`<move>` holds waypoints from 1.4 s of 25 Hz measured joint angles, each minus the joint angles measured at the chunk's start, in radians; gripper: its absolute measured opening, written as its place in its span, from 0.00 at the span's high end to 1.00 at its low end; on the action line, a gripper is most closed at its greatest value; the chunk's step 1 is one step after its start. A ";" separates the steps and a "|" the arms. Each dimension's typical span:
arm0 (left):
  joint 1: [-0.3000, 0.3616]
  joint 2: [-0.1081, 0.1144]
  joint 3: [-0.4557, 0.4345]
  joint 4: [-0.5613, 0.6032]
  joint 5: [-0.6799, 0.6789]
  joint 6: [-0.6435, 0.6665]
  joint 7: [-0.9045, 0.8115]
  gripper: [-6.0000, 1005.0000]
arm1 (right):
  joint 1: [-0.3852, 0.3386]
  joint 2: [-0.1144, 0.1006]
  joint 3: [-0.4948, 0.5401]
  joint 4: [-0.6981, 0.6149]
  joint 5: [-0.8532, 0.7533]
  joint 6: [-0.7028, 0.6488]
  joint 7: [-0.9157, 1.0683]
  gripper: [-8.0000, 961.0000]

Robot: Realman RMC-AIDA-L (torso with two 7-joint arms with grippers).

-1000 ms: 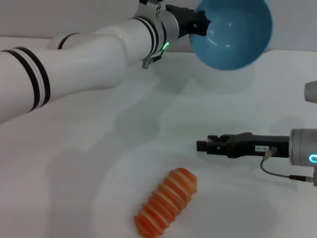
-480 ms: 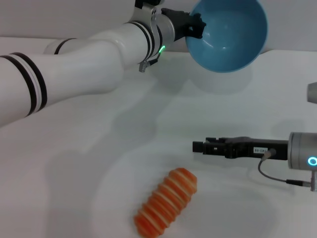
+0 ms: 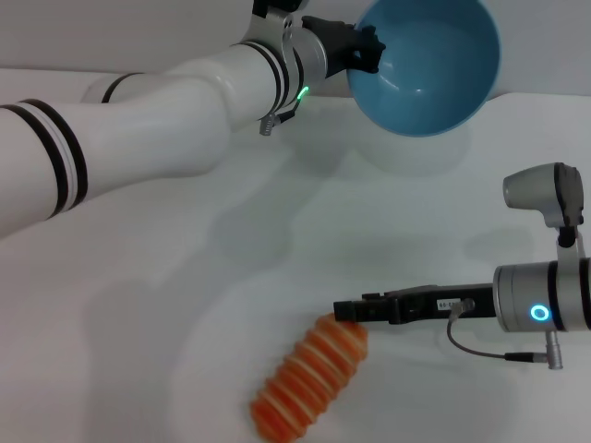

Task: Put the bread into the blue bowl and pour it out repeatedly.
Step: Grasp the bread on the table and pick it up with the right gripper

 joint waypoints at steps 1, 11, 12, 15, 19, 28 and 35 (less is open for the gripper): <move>0.001 0.000 0.000 0.000 0.000 0.000 0.000 0.99 | 0.001 0.000 0.000 0.005 0.000 0.001 0.000 0.23; 0.006 0.000 0.002 0.007 0.000 0.000 0.000 0.99 | 0.036 0.004 -0.004 0.070 -0.001 0.016 0.032 0.23; 0.008 0.000 0.002 0.007 0.000 0.000 0.000 0.99 | 0.037 0.004 -0.004 0.072 -0.001 0.017 0.039 0.23; 0.017 -0.001 0.002 0.011 0.000 -0.003 0.000 0.99 | 0.039 0.004 -0.004 0.074 -0.003 0.018 0.055 0.23; 0.023 -0.002 0.002 0.013 0.000 -0.003 -0.001 0.99 | 0.040 0.004 -0.005 0.074 -0.004 0.019 0.055 0.23; 0.026 -0.002 0.002 0.018 -0.001 -0.006 -0.001 0.99 | 0.045 0.004 -0.041 0.067 -0.002 0.017 0.055 0.23; 0.026 -0.002 -0.001 0.019 -0.003 -0.010 -0.002 1.00 | 0.034 0.004 -0.039 0.052 0.001 0.022 0.046 0.49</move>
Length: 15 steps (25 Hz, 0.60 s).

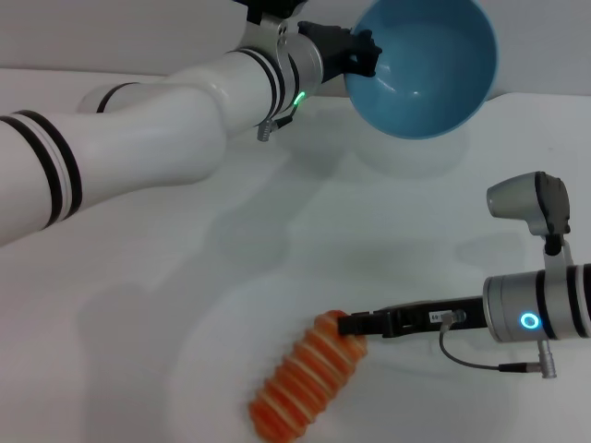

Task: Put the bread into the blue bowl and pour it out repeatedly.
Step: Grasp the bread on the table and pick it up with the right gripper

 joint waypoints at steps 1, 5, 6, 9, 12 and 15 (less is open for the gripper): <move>0.000 0.000 0.000 0.000 -0.001 -0.002 -0.001 1.00 | 0.000 0.000 -0.002 -0.003 0.000 0.000 -0.001 0.53; 0.000 0.000 0.001 -0.004 -0.005 -0.010 -0.003 0.99 | -0.005 0.000 0.004 -0.015 0.008 -0.015 -0.037 0.69; 0.000 0.000 0.002 -0.006 -0.005 -0.010 -0.003 0.99 | -0.009 0.000 0.006 -0.019 0.014 -0.026 -0.052 0.70; 0.006 0.000 0.002 -0.007 -0.005 -0.009 -0.004 0.99 | -0.017 -0.003 0.006 -0.046 0.022 -0.063 -0.064 0.74; 0.011 0.002 -0.001 -0.007 -0.005 0.000 -0.004 0.99 | -0.055 -0.011 0.007 -0.144 0.022 -0.116 -0.050 0.77; 0.012 0.005 -0.008 -0.014 -0.003 0.020 0.000 0.99 | -0.122 -0.019 0.000 -0.324 0.008 -0.180 -0.005 0.79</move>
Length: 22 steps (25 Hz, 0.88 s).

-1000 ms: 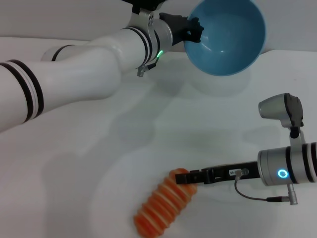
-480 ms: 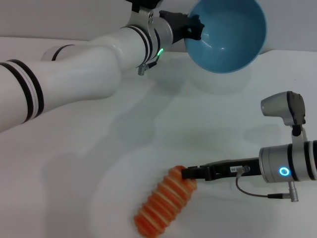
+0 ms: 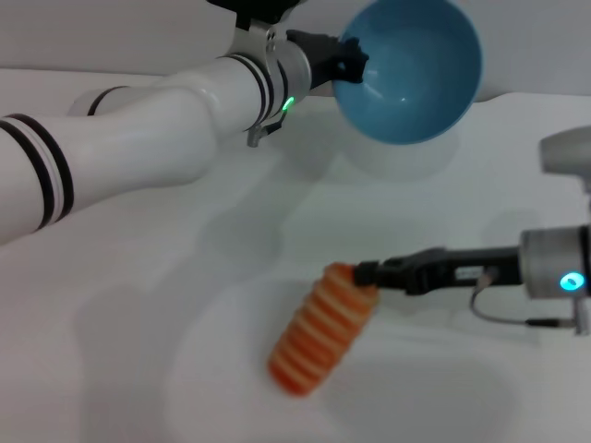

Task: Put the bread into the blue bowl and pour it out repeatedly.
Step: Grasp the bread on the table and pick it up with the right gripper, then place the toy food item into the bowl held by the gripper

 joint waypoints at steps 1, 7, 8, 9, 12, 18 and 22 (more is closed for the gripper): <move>-0.001 0.002 -0.005 -0.005 0.001 0.014 0.001 1.00 | -0.024 -0.002 0.002 -0.074 -0.021 -0.019 0.017 0.80; -0.026 0.007 -0.056 -0.050 0.005 0.111 0.004 0.99 | -0.072 -0.006 0.127 -0.387 -0.194 -0.089 0.129 0.86; -0.027 0.007 -0.057 -0.055 0.005 0.120 0.004 0.99 | -0.073 -0.006 0.144 -0.414 -0.203 -0.103 0.134 0.87; -0.028 0.007 -0.058 -0.059 0.005 0.127 0.004 0.99 | -0.074 -0.006 0.161 -0.445 -0.207 -0.121 0.138 0.88; -0.028 0.007 -0.062 -0.065 0.005 0.142 0.004 0.99 | -0.074 -0.006 0.188 -0.526 -0.207 -0.164 0.148 0.91; -0.042 0.009 -0.076 -0.071 0.005 0.197 0.004 0.99 | -0.074 -0.006 0.229 -0.684 -0.207 -0.221 0.194 0.94; -0.082 0.010 -0.080 -0.113 0.005 0.260 0.004 0.99 | -0.078 -0.006 0.304 -0.759 -0.207 -0.259 0.209 0.95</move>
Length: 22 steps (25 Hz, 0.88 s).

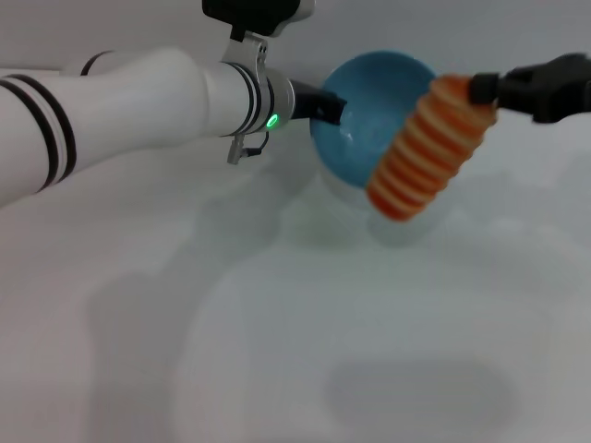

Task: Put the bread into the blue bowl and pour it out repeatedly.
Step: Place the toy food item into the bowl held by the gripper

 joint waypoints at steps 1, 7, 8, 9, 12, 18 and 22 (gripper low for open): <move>-0.005 0.000 0.000 -0.006 0.000 0.010 0.000 0.99 | -0.001 0.000 0.014 -0.009 0.001 -0.005 0.001 0.95; -0.022 -0.003 -0.001 0.009 0.001 0.099 0.000 0.99 | -0.012 0.000 0.081 -0.043 0.004 -0.019 0.002 0.95; -0.025 -0.003 -0.001 0.013 0.001 0.114 0.000 0.99 | -0.013 0.000 0.084 -0.042 0.004 -0.019 0.002 0.95; -0.030 -0.004 -0.001 0.020 0.001 0.142 0.000 0.99 | -0.014 0.000 0.085 -0.039 0.004 -0.019 0.002 0.95; -0.037 -0.005 -0.001 0.043 0.001 0.193 0.000 0.99 | -0.016 0.000 0.085 0.004 -0.002 -0.001 -0.005 0.95; -0.041 -0.008 -0.001 0.072 0.001 0.246 0.000 0.99 | -0.020 -0.001 0.076 0.119 -0.004 0.056 -0.045 0.95; -0.041 -0.007 0.000 0.081 0.001 0.249 0.000 0.99 | -0.013 -0.001 0.069 0.181 -0.004 0.095 -0.072 0.95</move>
